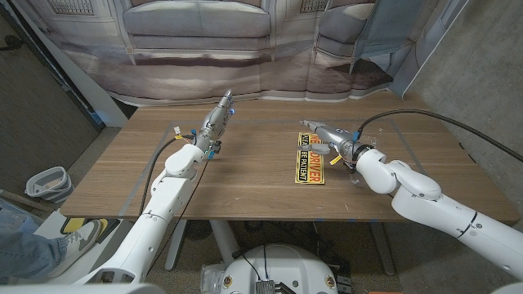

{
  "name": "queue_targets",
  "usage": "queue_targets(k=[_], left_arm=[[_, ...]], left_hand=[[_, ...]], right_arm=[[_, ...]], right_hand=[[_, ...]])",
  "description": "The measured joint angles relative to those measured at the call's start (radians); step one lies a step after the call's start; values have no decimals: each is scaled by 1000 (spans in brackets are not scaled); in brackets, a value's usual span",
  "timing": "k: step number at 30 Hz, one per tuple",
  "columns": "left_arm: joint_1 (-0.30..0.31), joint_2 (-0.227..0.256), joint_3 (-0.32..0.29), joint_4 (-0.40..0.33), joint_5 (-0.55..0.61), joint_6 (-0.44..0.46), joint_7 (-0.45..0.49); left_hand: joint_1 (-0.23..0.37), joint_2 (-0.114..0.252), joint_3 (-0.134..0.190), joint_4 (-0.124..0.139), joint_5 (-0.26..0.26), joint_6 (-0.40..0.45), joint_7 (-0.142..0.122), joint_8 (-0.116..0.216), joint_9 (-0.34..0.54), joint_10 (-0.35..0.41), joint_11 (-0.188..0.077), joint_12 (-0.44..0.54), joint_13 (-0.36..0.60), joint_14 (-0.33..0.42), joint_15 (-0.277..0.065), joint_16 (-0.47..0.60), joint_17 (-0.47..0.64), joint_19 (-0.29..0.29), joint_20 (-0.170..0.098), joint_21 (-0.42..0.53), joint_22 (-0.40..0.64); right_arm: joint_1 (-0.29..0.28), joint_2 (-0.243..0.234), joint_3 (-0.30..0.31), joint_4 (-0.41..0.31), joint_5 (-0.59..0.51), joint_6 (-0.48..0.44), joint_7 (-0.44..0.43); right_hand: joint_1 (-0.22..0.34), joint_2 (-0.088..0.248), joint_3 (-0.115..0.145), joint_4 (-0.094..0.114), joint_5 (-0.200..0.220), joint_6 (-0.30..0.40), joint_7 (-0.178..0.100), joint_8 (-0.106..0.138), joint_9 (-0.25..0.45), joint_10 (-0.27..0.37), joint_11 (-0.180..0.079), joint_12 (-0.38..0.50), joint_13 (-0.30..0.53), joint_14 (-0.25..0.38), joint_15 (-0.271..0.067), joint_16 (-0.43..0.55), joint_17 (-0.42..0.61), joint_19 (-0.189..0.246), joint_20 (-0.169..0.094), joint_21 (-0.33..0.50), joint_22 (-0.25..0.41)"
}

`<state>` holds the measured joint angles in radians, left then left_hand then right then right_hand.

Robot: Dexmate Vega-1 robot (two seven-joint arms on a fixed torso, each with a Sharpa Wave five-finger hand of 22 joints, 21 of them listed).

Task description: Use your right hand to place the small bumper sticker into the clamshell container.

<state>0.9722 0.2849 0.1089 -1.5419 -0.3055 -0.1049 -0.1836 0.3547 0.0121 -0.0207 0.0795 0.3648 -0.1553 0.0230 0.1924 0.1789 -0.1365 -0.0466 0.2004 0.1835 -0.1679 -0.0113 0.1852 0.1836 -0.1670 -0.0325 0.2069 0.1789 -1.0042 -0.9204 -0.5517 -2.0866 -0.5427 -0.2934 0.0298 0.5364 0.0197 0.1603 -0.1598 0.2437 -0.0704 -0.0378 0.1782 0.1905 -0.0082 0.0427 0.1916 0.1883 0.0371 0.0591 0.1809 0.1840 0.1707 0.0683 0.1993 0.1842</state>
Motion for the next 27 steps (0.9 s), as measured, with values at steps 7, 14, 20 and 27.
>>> queue_targets(k=[7,14,20,27], left_arm=[[0,0,0,0,0,-1,0],[2,1,-1,-5,0,-1,0],[4,1,-1,-9,1,0,2],[6,2,-2,-14,2,4,5]], left_hand=[[5,5,0,0,0,0,0,0,0,0,0,0,0,0,0,0,0,0,0,0,0],[5,5,0,0,0,5,-5,0,0,0,0,0,0,0,0,0,0,0,0,0,0],[5,5,0,0,0,5,-5,0,0,0,0,0,0,0,0,0,0,0,0,0,0],[5,5,0,0,0,5,-5,0,0,0,0,0,0,0,0,0,0,0,0,0,5]], right_arm=[[12,-2,-14,-9,-18,-29,31],[26,-3,-29,-14,-38,-61,64],[39,-3,-41,-16,-53,-81,90],[51,1,-56,-16,-73,-101,112]], right_hand=[[9,2,0,0,1,-16,-5,0,0,-23,9,-8,0,0,0,0,0,1,2,0,0],[14,-4,0,0,1,-23,2,0,0,-36,15,-8,0,0,0,0,0,-6,9,0,0],[18,-8,0,0,4,-32,4,0,0,-48,16,-8,0,-5,5,0,0,-6,9,0,0],[27,-6,0,0,8,-39,8,0,0,-55,23,-8,0,-9,9,0,0,-9,12,0,0]])
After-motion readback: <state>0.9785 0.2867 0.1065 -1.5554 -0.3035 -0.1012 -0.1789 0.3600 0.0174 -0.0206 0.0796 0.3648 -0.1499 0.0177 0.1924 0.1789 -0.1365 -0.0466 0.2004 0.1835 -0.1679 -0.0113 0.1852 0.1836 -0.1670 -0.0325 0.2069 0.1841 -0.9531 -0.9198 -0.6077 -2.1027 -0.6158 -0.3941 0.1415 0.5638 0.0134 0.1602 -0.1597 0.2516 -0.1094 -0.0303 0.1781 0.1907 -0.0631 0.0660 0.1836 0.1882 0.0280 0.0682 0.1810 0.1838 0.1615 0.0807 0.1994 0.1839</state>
